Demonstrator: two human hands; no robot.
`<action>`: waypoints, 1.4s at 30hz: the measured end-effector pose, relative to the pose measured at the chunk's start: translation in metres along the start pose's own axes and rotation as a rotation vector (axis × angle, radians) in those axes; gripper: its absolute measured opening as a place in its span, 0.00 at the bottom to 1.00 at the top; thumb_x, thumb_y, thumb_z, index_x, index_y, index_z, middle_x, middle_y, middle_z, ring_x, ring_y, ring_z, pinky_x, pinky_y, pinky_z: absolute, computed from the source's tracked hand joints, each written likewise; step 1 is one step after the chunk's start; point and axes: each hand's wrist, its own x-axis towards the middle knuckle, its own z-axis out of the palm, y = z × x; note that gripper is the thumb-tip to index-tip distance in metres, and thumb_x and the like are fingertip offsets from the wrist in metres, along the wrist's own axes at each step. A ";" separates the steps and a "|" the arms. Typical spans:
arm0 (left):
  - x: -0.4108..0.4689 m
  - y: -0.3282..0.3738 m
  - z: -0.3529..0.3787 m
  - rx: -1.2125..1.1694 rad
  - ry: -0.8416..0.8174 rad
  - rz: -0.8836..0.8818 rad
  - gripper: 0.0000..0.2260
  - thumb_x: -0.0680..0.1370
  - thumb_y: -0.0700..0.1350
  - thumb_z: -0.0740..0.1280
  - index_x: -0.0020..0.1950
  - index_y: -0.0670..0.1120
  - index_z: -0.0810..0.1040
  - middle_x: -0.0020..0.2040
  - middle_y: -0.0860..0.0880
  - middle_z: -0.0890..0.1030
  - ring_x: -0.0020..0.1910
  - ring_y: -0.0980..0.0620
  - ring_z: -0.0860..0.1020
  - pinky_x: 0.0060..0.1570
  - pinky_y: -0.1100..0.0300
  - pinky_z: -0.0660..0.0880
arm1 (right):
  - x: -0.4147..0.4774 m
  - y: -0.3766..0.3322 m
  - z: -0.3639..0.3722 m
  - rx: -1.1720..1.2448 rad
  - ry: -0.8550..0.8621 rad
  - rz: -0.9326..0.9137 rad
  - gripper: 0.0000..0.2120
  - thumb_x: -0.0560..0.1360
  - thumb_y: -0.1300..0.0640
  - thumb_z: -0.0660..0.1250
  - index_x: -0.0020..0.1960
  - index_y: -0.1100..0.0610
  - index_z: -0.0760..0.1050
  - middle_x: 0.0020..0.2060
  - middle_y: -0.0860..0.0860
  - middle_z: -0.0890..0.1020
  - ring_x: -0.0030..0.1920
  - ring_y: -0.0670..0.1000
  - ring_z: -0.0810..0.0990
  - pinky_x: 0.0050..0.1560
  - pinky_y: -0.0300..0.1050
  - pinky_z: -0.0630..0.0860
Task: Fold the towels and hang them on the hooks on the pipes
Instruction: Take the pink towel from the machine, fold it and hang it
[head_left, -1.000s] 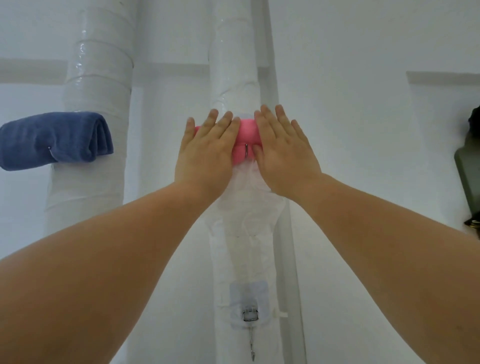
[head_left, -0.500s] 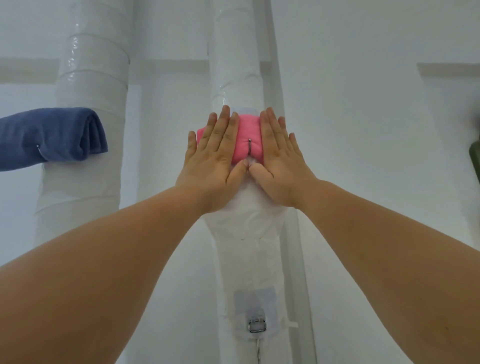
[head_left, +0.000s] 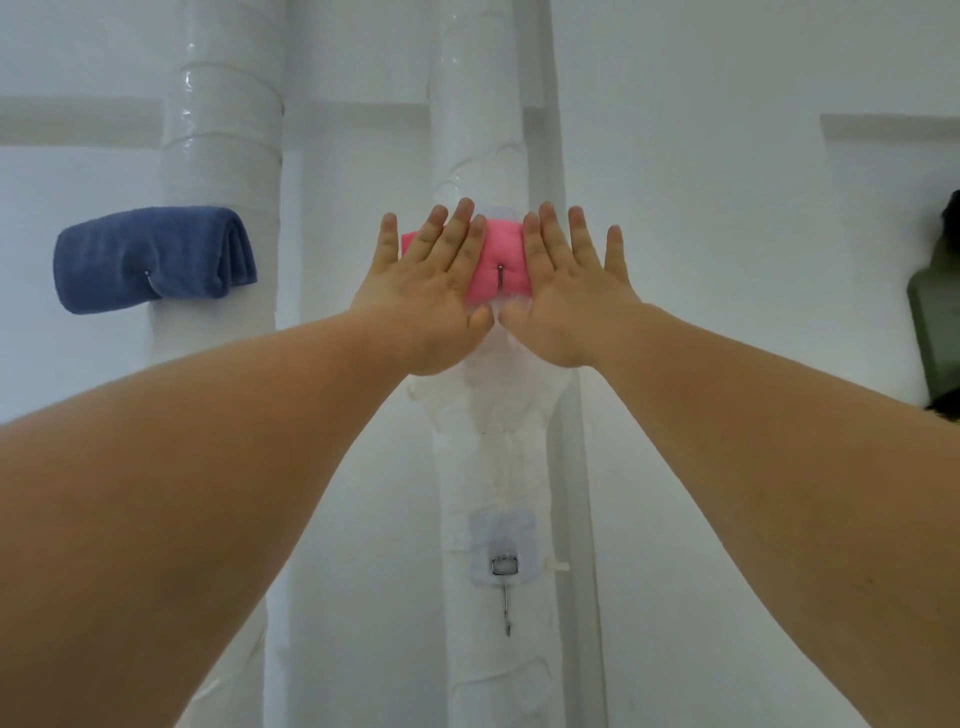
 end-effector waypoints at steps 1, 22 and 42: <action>-0.004 0.002 -0.003 -0.008 -0.004 -0.017 0.36 0.81 0.65 0.41 0.82 0.47 0.32 0.82 0.50 0.32 0.81 0.49 0.34 0.78 0.38 0.34 | -0.004 -0.001 -0.002 0.003 -0.004 0.009 0.43 0.77 0.31 0.43 0.79 0.55 0.28 0.80 0.52 0.32 0.79 0.57 0.29 0.77 0.65 0.33; -0.218 -0.035 0.015 -0.074 -0.212 -0.088 0.38 0.80 0.66 0.52 0.83 0.52 0.37 0.84 0.48 0.38 0.82 0.45 0.38 0.79 0.40 0.38 | -0.162 -0.115 0.042 0.172 -0.066 -0.077 0.43 0.77 0.30 0.54 0.81 0.44 0.34 0.79 0.54 0.30 0.78 0.59 0.27 0.77 0.65 0.35; -0.477 -0.270 0.160 -0.464 -0.289 0.393 0.38 0.75 0.68 0.53 0.82 0.51 0.58 0.83 0.43 0.54 0.82 0.39 0.52 0.78 0.34 0.49 | -0.314 -0.467 0.077 -0.034 -0.549 0.304 0.39 0.77 0.32 0.58 0.80 0.38 0.40 0.80 0.51 0.33 0.80 0.57 0.32 0.78 0.64 0.38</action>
